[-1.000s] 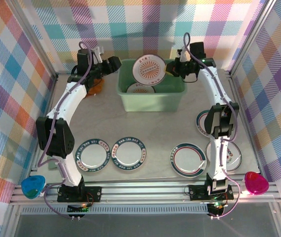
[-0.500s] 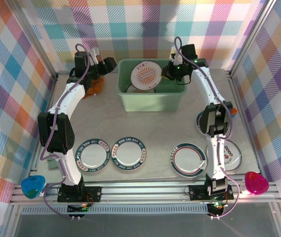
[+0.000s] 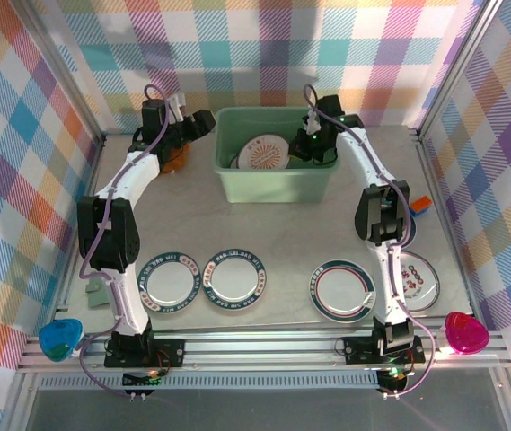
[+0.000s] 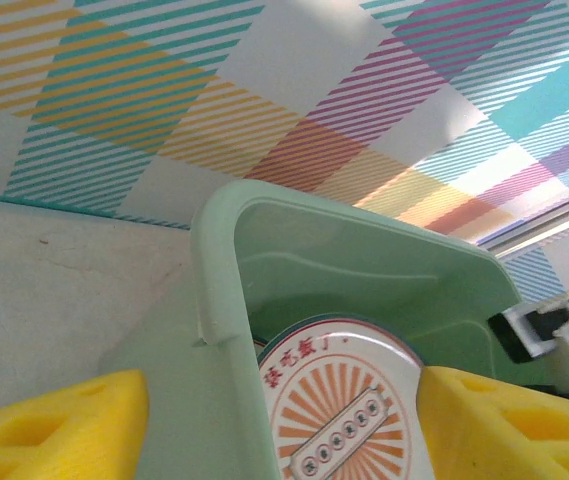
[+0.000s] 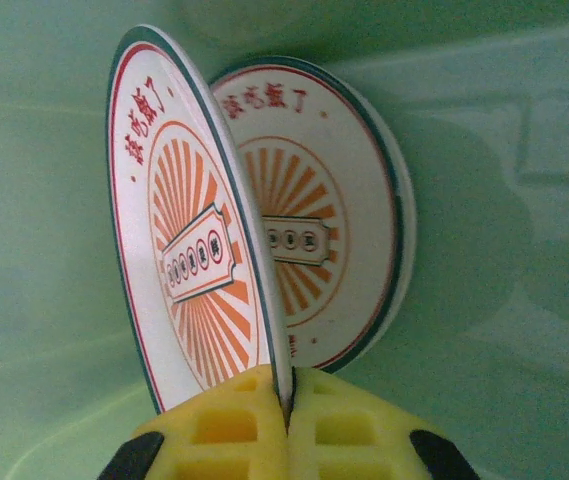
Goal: Place the plates into the plastic bin on the countertop
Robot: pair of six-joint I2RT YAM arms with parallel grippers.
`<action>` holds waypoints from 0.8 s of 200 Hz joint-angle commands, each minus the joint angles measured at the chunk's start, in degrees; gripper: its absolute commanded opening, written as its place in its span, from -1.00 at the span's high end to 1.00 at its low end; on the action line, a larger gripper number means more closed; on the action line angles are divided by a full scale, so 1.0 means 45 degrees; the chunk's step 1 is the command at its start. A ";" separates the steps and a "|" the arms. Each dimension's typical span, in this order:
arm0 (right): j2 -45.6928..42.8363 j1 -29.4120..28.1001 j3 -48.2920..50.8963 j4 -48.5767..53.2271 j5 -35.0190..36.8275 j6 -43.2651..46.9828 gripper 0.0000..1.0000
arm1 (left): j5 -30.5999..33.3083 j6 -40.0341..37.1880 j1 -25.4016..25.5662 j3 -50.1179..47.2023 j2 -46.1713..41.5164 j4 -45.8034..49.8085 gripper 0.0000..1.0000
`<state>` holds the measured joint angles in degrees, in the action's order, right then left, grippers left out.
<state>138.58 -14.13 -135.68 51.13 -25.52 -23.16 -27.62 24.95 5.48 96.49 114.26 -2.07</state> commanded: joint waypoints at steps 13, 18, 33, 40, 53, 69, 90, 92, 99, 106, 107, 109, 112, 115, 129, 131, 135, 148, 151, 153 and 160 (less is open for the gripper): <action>0.0284 -0.0112 -0.0464 -0.0059 -0.0256 -0.0271 1.00 | -0.0276 -0.0232 -0.0123 -0.0270 -0.0401 -0.0362 -0.42; 0.0343 -0.0121 -0.0455 -0.0055 -0.0265 -0.0283 1.00 | -0.0271 -0.0232 -0.0117 -0.0349 -0.0481 -0.0390 -0.42; 0.0542 -0.0139 -0.0455 0.0004 -0.0363 -0.0237 1.00 | -0.0221 -0.0213 -0.0120 -0.0616 -0.0670 -0.0472 -0.42; 0.0622 -0.0146 -0.0455 -0.0014 -0.0501 -0.0182 1.00 | -0.0211 -0.0217 -0.0113 -0.0756 -0.0739 -0.0493 -0.42; 0.0753 -0.0180 -0.0468 -0.0035 -0.0530 -0.0059 1.00 | -0.0229 -0.0159 -0.0105 -0.0961 -0.0835 -0.0576 -0.42; 0.0945 -0.0204 -0.0547 -0.0019 -0.0651 -0.0048 1.00 | -0.0250 -0.0144 -0.0103 -0.1065 -0.0859 -0.0543 -0.42; 0.1189 -0.0219 -0.0620 -0.0015 -0.0832 -0.0140 1.00 | -0.0211 -0.0134 -0.0096 -0.1201 -0.0908 -0.0518 -0.42; 0.1218 -0.0219 -0.0628 -0.0016 -0.0833 -0.0160 1.00 | -0.0196 -0.0134 -0.0092 -0.1206 -0.0915 -0.0518 -0.42; 0.1297 -0.0234 -0.0667 -0.0016 -0.0845 -0.0240 1.00 | -0.0158 -0.0168 -0.0103 -0.1255 -0.0937 -0.0523 -0.42; 0.1401 -0.0239 -0.0740 -0.0035 -0.0913 -0.0329 1.00 | -0.0123 -0.0207 -0.0103 -0.1253 -0.0957 -0.0502 -0.42; 0.1416 -0.0239 -0.0763 -0.0035 -0.0912 -0.0336 1.00 | -0.0118 -0.0219 -0.0103 -0.1260 -0.0957 -0.0490 -0.42; 0.1451 -0.0249 -0.0776 -0.0035 -0.0931 -0.0355 1.00 | -0.0114 -0.0239 -0.0103 -0.1279 -0.0957 -0.0491 -0.42; 0.1491 -0.0257 -0.0813 -0.0035 -0.0955 -0.0390 1.00 | -0.0103 -0.0264 -0.0103 -0.1282 -0.0957 -0.0480 -0.42; 0.1533 -0.0273 -0.0844 -0.0045 -0.0983 -0.0402 1.00 | -0.0095 -0.0290 -0.0103 -0.1270 -0.0957 -0.0457 -0.42; 0.1780 -0.0326 -0.1046 -0.0021 -0.1109 -0.0386 1.00 | -0.0054 -0.0339 -0.0103 -0.1226 -0.0900 -0.0391 -0.42; 0.1806 -0.0334 -0.1081 -0.0007 -0.1097 -0.0387 1.00 | -0.0054 -0.0347 -0.0103 -0.1222 -0.0894 -0.0388 -0.42; 0.1872 -0.0324 -0.1129 0.0016 -0.1085 -0.0397 1.00 | -0.0052 -0.0349 -0.0099 -0.1209 -0.0865 -0.0381 -0.42; 0.2065 -0.0365 -0.1306 0.0115 -0.1074 -0.0418 0.98 | -0.0035 -0.0349 -0.0103 -0.1147 -0.0803 -0.0348 -0.42; 0.2088 -0.0384 -0.1328 0.0130 -0.1039 -0.0420 0.96 | -0.0035 -0.0349 -0.0101 -0.1139 -0.0801 -0.0343 -0.42; 0.2107 -0.0392 -0.1342 0.0138 -0.1026 -0.0435 0.95 | -0.0030 -0.0349 -0.0103 -0.1132 -0.0801 -0.0352 -0.42; 0.2123 -0.0405 -0.1372 0.0146 -0.0947 -0.0428 0.90 | 0.0011 -0.0349 -0.0097 -0.1112 -0.0801 -0.0339 -0.42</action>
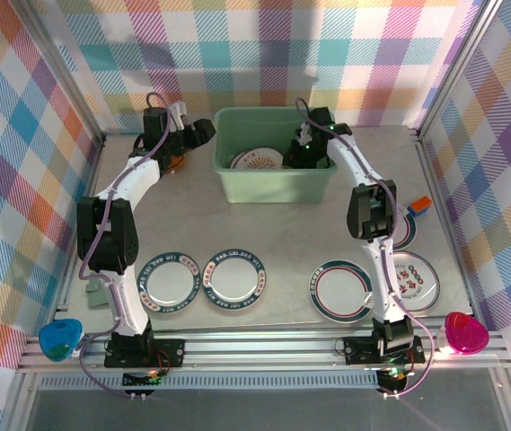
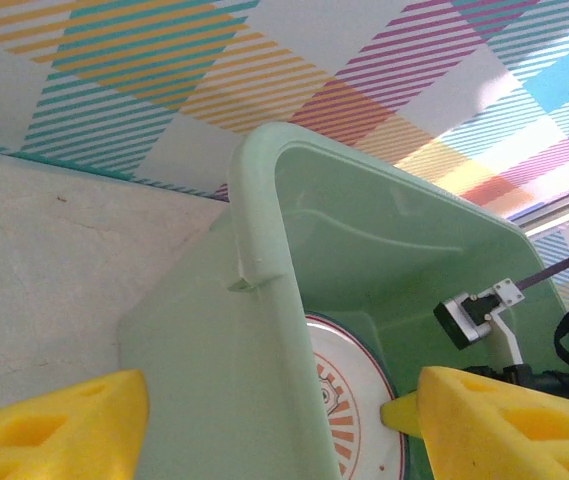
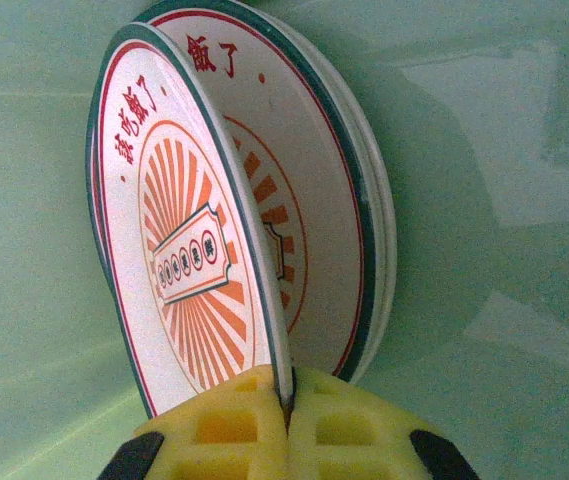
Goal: Place the plates into the plastic bin on the countertop
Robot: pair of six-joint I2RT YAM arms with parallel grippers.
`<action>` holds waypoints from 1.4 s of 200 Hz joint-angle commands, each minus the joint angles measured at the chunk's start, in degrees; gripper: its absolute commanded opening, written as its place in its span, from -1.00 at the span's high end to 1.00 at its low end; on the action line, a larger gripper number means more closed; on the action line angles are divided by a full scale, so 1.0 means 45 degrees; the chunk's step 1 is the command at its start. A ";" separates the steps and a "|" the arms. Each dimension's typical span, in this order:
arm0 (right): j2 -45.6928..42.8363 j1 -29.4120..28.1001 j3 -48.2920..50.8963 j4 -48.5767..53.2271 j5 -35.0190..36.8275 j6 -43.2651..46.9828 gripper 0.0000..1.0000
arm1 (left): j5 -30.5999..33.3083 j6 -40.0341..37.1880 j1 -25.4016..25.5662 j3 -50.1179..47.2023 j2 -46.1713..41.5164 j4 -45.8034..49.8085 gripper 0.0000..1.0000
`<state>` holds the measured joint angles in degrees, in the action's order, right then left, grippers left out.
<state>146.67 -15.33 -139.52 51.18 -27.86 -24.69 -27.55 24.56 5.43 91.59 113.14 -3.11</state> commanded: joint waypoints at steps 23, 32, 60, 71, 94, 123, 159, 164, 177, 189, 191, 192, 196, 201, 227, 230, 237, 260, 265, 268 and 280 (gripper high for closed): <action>0.0280 -0.0172 -0.0533 0.0150 -0.0250 -0.0158 0.66 | 0.0029 -0.0301 -0.0098 0.0001 -0.0591 -0.0022 -0.42; 0.0269 -0.0186 -0.0538 0.0150 -0.0203 -0.0158 0.53 | 0.0008 -0.0320 -0.0091 0.0001 -0.0629 -0.0007 -0.42; 0.0171 -0.0206 -0.0536 0.0046 -0.0407 -0.0308 0.18 | 0.0007 -0.0340 -0.0093 -0.0210 -0.0869 -0.0010 -0.42; 0.0096 -0.0215 -0.0548 -0.0068 -0.0506 -0.0374 0.03 | 0.0062 -0.0340 -0.0091 -0.0321 -0.1019 -0.0011 -0.42; -0.0262 -0.0231 -0.0550 -0.0344 -0.0500 -0.0357 -0.29 | 0.0256 -0.0454 -0.0084 -0.0624 -0.1476 0.0113 -0.42; -0.0816 -0.0254 -0.0558 -0.0650 -0.0613 -0.0302 -0.62 | 0.0495 -0.0534 -0.0105 -0.0968 -0.2097 0.0291 -0.43; -0.1598 -0.0250 -0.0538 -0.1002 -0.0629 -0.0135 -1.00 | 0.0628 -0.0671 -0.0104 -0.1192 -0.2793 0.0910 -0.43; -0.1680 -0.0263 -0.0538 -0.0987 -0.0593 -0.0006 -0.99 | 0.0663 -0.0707 -0.0113 -0.1300 -0.2924 0.0975 -0.44; -0.1902 -0.0264 -0.0518 -0.0891 -0.0461 0.0243 -0.99 | 0.0637 -0.0750 -0.0094 -0.1665 -0.3304 0.1050 -0.44; -0.2105 -0.0262 -0.0472 -0.0789 -0.0465 0.0453 -0.98 | 0.0615 -0.0798 -0.0091 -0.2011 -0.3645 0.1163 -0.44; -0.2139 -0.0259 -0.0448 -0.0773 -0.0469 0.0473 -0.98 | 0.0600 -0.0821 -0.0083 -0.2057 -0.3709 0.1191 -0.44; -0.2161 -0.0262 -0.0434 -0.0770 -0.0469 0.0489 -0.98 | 0.0588 -0.0824 -0.0079 -0.2084 -0.3732 0.1205 -0.44; -0.2270 -0.0257 -0.0352 -0.0785 -0.0470 0.0574 -0.98 | 0.0559 -0.0861 -0.0093 -0.2222 -0.3855 0.1252 -0.44; -0.2421 -0.0272 -0.0204 -0.0830 -0.0429 0.0678 -0.98 | 0.0549 -0.0918 -0.0072 -0.2390 -0.4016 0.1313 -0.44; -0.3278 -0.0280 0.0584 -0.0958 0.0235 0.1274 -0.99 | 0.0769 -0.1241 0.0113 -0.3454 -0.4967 0.1421 -0.43; -0.3409 -0.0284 0.0665 -0.0962 0.0331 0.1336 -0.98 | 0.0780 -0.1297 0.0166 -0.3527 -0.5070 0.1474 -0.43; -0.3756 -0.0274 0.0953 -0.1070 0.0472 0.1512 -0.98 | 0.0805 -0.1499 0.0294 -0.3708 -0.5274 0.1636 -0.42; -0.5331 -0.0274 0.2435 -0.2028 0.0824 0.2027 -0.98 | 0.1122 -0.2028 0.0991 -0.4498 -0.5860 0.1926 -0.37; -0.5640 -0.0267 0.2682 -0.2136 0.0922 0.2164 -0.98 | 0.1137 -0.2039 0.1133 -0.4767 -0.5993 0.1801 -0.36; -0.5806 -0.0258 0.2780 -0.2169 0.0962 0.2232 -0.98 | 0.1166 -0.2022 0.1212 -0.4953 -0.6086 0.1702 -0.36; -0.6358 -0.0233 0.2921 -0.1991 0.1096 0.2546 -0.98 | 0.1288 -0.1851 0.1568 -0.5568 -0.6426 0.1477 -0.34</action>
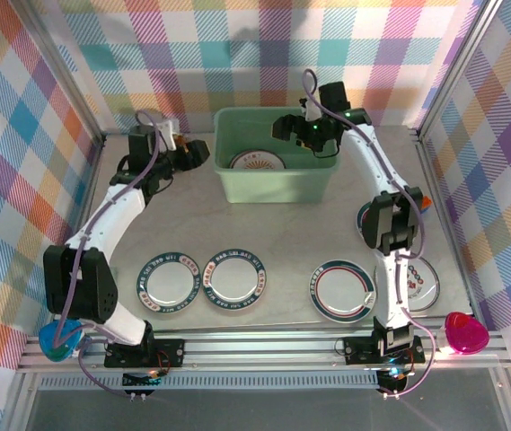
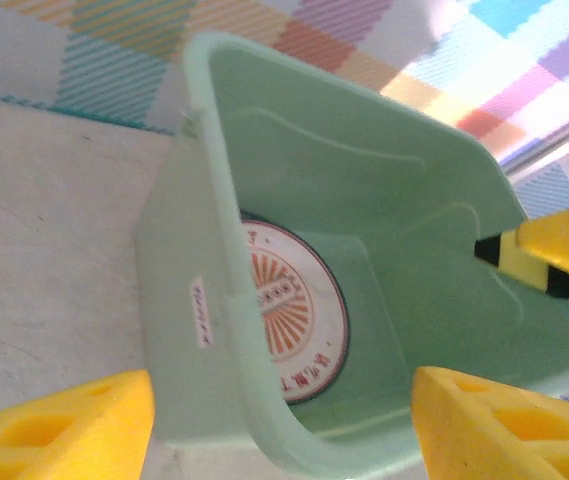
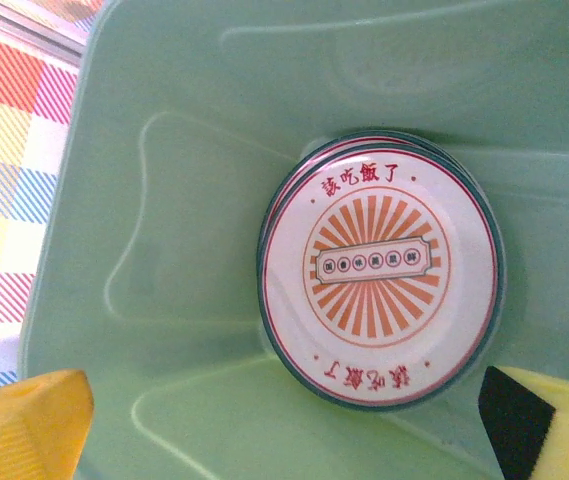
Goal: Place the plates into the plastic bin on the countertop
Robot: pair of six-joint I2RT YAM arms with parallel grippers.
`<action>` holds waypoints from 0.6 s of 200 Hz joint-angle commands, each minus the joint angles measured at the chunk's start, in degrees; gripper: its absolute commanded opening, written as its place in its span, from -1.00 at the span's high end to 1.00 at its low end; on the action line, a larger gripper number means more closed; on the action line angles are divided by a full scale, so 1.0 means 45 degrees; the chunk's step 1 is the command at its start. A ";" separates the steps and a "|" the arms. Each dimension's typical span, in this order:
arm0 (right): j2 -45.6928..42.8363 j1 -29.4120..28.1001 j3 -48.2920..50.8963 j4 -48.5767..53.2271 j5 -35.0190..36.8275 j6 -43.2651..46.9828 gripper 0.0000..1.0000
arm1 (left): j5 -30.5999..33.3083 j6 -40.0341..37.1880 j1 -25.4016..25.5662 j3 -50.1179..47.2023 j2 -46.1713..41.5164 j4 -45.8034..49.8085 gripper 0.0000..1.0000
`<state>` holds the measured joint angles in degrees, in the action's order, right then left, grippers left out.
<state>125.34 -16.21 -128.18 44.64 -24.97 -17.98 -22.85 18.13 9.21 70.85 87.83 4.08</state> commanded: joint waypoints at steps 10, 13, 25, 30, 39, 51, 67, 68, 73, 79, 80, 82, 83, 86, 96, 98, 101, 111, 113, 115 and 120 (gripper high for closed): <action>-0.2042 -0.0039 0.0470 -0.0227 0.0636 0.1337 -0.99 | 0.0316 -0.0439 0.1083 -0.1331 -0.1098 -0.0080 -0.32; -0.2151 -0.0040 0.0498 -0.0132 0.0704 0.1419 -0.98 | 0.0357 -0.0489 0.1196 -0.1430 -0.1181 -0.0075 -0.32; -0.2815 -0.0031 0.0921 0.0078 0.1053 0.1637 -0.98 | 0.0419 -0.0738 0.1610 -0.1815 -0.1556 0.0010 -0.32; -0.3150 -0.0011 0.1310 0.0020 0.1171 0.1689 -0.98 | 0.0368 -0.0811 0.1767 -0.1950 -0.1697 0.0040 -0.31; -0.3827 0.0046 0.2086 -0.0235 0.1350 0.1692 -0.98 | 0.0247 -0.0879 0.2020 -0.2214 -0.1980 0.0051 -0.29; -0.4804 0.0153 0.3403 -0.0796 0.1571 0.1572 -0.98 | 0.0215 -0.0976 0.2408 -0.2575 -0.2409 0.0012 -0.27; -0.5887 0.0397 0.4890 -0.1416 0.1672 0.1253 -0.99 | 0.0205 -0.1303 0.3106 -0.2729 -0.2616 0.0511 -0.12; -0.5952 0.0417 0.4959 -0.1440 0.1667 0.1218 -0.98 | 0.0210 -0.1328 0.3156 -0.2713 -0.2600 0.0584 -0.10; -0.6215 0.0511 0.5273 -0.1510 0.1663 0.1060 -0.98 | 0.0202 -0.1470 0.3421 -0.2594 -0.2541 0.0858 -0.05; -0.6503 0.0626 0.5606 -0.1540 0.1625 0.0912 -0.98 | 0.0178 -0.1592 0.3739 -0.2444 -0.2414 0.1242 -0.02; -0.6543 0.0629 0.5658 -0.1541 0.1614 0.0901 -0.98 | 0.0167 -0.1609 0.3795 -0.2424 -0.2392 0.1291 -0.02; -0.6627 0.0671 0.5747 -0.1527 0.1592 0.0878 -0.98 | 0.0169 -0.1642 0.3910 -0.2375 -0.2356 0.1391 -0.01; -0.6674 0.0701 0.5787 -0.1527 0.1588 0.0854 -0.98 | 0.0172 -0.1654 0.3978 -0.2361 -0.2333 0.1424 -0.01; -0.6797 0.0734 0.5906 -0.1511 0.1585 0.0812 -0.98 | 0.0188 -0.1664 0.4153 -0.2333 -0.2270 0.1512 0.00; -0.7223 0.0795 0.6276 -0.1417 0.1563 0.0773 -0.98 | 0.0215 -0.1656 0.4750 -0.2326 -0.2123 0.1496 0.00; -0.7305 0.0820 0.6355 -0.1398 0.1579 0.0782 -0.98 | 0.0220 -0.1639 0.4867 -0.2341 -0.2069 0.1447 0.00; -0.7452 0.0810 0.6490 -0.1387 0.1584 0.0796 -0.98 | 0.0215 -0.1584 0.5011 -0.2360 -0.2029 0.1359 0.00; -0.7925 0.0809 0.6966 -0.1401 0.1637 0.0815 -0.98 | 0.0330 -0.1464 0.5522 -0.2382 -0.1808 0.1107 0.01; -0.8032 0.0809 0.7070 -0.1419 0.1651 0.0832 -0.98 | 0.0356 -0.1430 0.5612 -0.2384 -0.1756 0.1052 0.00; -0.8132 0.0818 0.7179 -0.1423 0.1660 0.0836 -0.98 | 0.0377 -0.1402 0.5698 -0.2385 -0.1699 0.1009 0.01; -0.8381 0.0828 0.7421 -0.1460 0.1727 0.0841 -0.98 | 0.0385 -0.1327 0.5900 -0.2374 -0.1538 0.0879 0.01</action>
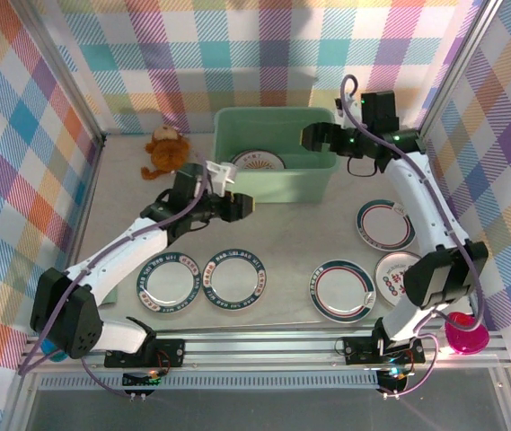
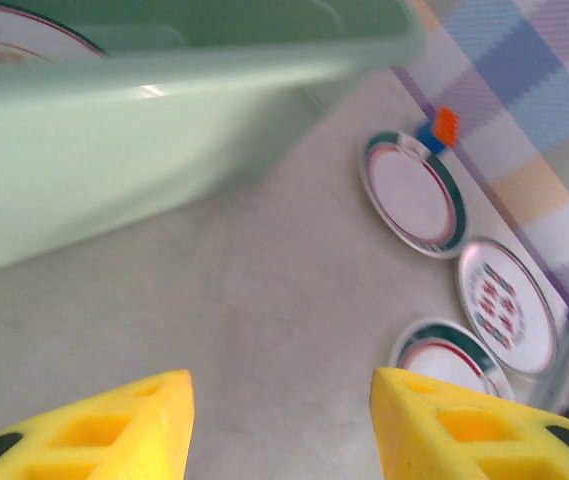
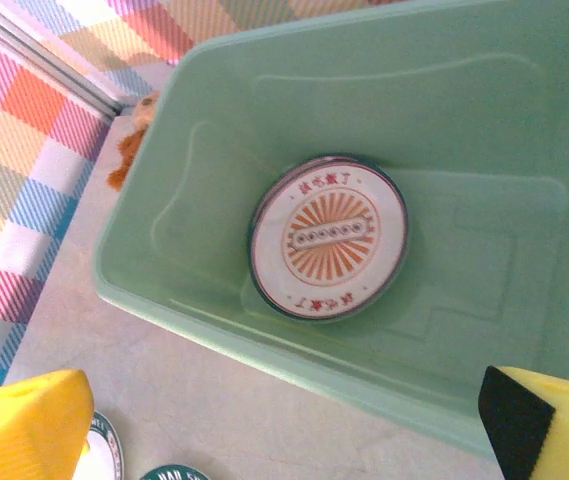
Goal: Place the plates into the plastic bin on the countertop
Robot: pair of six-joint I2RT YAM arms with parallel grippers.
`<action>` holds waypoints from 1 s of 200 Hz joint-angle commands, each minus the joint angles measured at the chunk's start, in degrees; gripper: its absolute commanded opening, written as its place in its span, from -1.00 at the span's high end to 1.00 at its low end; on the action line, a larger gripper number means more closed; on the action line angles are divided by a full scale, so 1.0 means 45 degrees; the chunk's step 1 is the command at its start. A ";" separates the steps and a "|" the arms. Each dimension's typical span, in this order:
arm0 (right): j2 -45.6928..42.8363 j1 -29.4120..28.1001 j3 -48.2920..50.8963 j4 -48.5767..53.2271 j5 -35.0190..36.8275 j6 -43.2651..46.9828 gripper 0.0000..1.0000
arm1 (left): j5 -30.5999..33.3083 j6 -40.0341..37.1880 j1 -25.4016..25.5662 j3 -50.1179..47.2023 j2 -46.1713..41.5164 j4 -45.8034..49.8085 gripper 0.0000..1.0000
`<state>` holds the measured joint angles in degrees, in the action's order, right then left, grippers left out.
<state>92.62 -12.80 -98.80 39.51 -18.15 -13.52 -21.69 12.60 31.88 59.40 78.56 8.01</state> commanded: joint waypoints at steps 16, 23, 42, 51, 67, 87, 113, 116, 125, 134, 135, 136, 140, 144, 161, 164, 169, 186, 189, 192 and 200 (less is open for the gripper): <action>-0.1739 0.0210 0.1581 -0.0344 0.0303 -0.0159 -0.99 | 0.0312 0.0088 0.1558 0.0338 0.1129 -0.0296 0.01; -0.1956 0.0279 0.1795 -0.0243 0.0356 -0.0173 -0.99 | 0.0333 0.0120 0.1853 0.0449 0.1408 -0.0431 0.01; -0.2550 0.0489 0.2464 -0.0015 0.0343 -0.0220 -0.99 | 0.0157 0.0246 0.2456 0.0776 0.2403 -0.0862 0.01; -0.2910 0.0557 0.2927 -0.0055 0.0379 -0.0200 -0.98 | -0.0048 0.0181 0.2734 0.1070 0.2960 -0.0959 0.01; -0.3661 0.0655 0.3803 -0.0166 0.0512 -0.0346 -0.98 | -0.0367 0.0099 0.3086 0.1640 0.4014 -0.0976 0.00; -0.4566 0.0715 0.4689 -0.0273 0.0518 -0.0566 -0.98 | -0.0931 0.0440 0.3216 0.2334 0.5253 -0.1175 -0.07; -0.5356 0.0738 0.5181 0.0059 0.0869 -0.0324 -0.98 | -0.1494 0.0637 0.3348 0.3038 0.6465 -0.1428 -0.13; -0.5439 0.0735 0.5218 0.0109 0.0945 -0.0290 -0.98 | -0.1511 0.0637 0.3363 0.3130 0.6584 -0.1394 -0.13; -0.5674 0.0742 0.5333 0.0202 0.1147 -0.0221 -0.98 | -0.1622 0.0608 0.3459 0.3339 0.6887 -0.1304 -0.15; -0.5893 0.0774 0.5490 0.0225 0.1249 -0.0141 -0.98 | -0.1641 0.0580 0.3554 0.3466 0.7157 -0.1243 -0.17; -0.5913 0.0783 0.5501 0.0225 0.1254 -0.0141 -0.98 | -0.1643 0.0579 0.3557 0.3483 0.7173 -0.1248 -0.17; -0.5933 0.0788 0.5525 0.0225 0.1267 -0.0141 -0.98 | -0.1634 0.0569 0.3578 0.3491 0.7201 -0.1250 -0.17; -0.6012 0.0807 0.5593 0.0227 0.1324 -0.0136 -0.99 | -0.1630 0.0578 0.3607 0.3537 0.7314 -0.1225 -0.18; -0.6090 0.0822 0.5636 0.0225 0.1352 -0.0140 -0.98 | -0.1664 0.0564 0.3639 0.3587 0.7418 -0.1216 -0.19; -0.6280 0.0937 0.5777 0.0152 0.1397 -0.0106 -0.99 | -0.1647 0.0523 0.3730 0.3872 0.7870 -0.0988 -0.21; -0.6284 0.0970 0.5786 0.0147 0.1382 -0.0102 -0.98 | -0.1662 0.0521 0.3738 0.3915 0.7931 -0.0954 -0.22; -0.6275 0.0984 0.5785 0.0130 0.1363 -0.0101 -0.99 | -0.1687 0.0523 0.3775 0.3991 0.8034 -0.0903 -0.23; -0.6141 0.1080 0.5737 0.0086 0.1170 -0.0062 -0.98 | -0.1775 0.0483 0.3913 0.4196 0.8379 -0.0780 -0.26; -0.6116 0.1085 0.5723 0.0071 0.1120 -0.0035 -0.99 | -0.1790 0.0481 0.3924 0.4244 0.8454 -0.0737 -0.26; -0.6083 0.1096 0.5718 0.0069 0.1091 -0.0052 -0.98 | -0.1789 0.0454 0.3950 0.4308 0.8517 -0.0685 -0.26; -0.5986 0.1124 0.5716 0.0031 0.0986 -0.0051 -0.98 | -0.1782 0.0405 0.4021 0.4465 0.8683 -0.0511 -0.27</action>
<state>65.08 -8.34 -73.38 40.07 -12.84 -14.48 -28.03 15.18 48.56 76.77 115.57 4.47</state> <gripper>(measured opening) 0.992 0.629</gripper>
